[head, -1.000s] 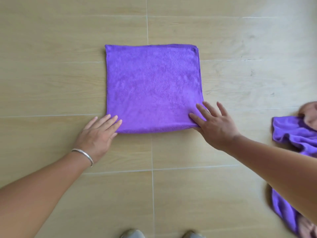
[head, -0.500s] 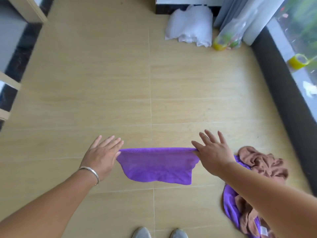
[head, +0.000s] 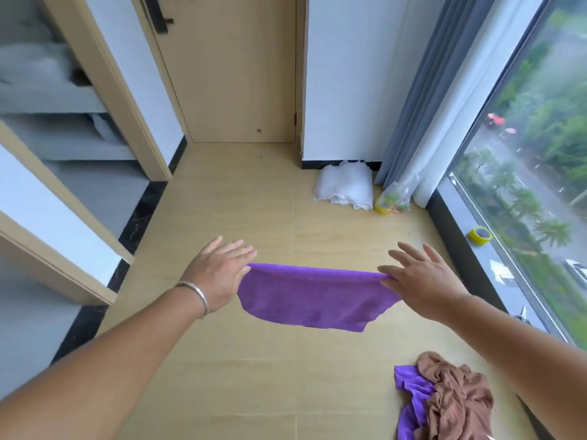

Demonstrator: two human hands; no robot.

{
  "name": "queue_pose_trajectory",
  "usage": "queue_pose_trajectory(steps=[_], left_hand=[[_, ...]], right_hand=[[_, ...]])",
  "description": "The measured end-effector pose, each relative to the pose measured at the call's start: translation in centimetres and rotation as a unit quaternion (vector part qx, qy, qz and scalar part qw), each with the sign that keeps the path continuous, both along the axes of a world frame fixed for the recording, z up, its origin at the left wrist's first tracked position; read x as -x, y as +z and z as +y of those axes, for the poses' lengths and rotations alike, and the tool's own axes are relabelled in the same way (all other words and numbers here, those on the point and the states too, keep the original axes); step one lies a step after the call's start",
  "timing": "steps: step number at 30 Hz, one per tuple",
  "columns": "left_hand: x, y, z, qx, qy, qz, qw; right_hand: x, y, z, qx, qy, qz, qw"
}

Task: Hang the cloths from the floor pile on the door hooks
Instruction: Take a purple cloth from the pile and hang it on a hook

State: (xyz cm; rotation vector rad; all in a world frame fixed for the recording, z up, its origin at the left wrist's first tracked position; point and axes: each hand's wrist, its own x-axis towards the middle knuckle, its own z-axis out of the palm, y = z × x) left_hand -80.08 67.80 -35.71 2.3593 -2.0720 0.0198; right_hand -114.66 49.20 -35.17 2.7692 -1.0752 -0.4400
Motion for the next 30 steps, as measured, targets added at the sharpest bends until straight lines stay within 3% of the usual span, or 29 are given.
queue_pose_trajectory(steps=[11, 17, 24, 30], left_hand=[[-2.8, 22.1, 0.3, 0.128, 0.043, -0.049, 0.990], [-4.2, 33.3, 0.7, 0.192, 0.062, -0.097, 0.975], [-4.5, 43.0, 2.9, 0.256, 0.075, -0.157, 0.951], [-4.9, 46.1, 5.2, 0.249, 0.105, -0.168, 0.948]], right_hand=[[-3.0, 25.1, -0.7, 0.151, 0.041, -0.094, 0.983], [-4.5, 35.7, -0.6, 0.193, 0.041, -0.148, 0.969], [-5.8, 43.2, 0.2, 0.218, 0.067, -0.216, 0.949], [-7.3, 45.6, 1.3, 0.231, 0.113, -0.219, 0.941]])
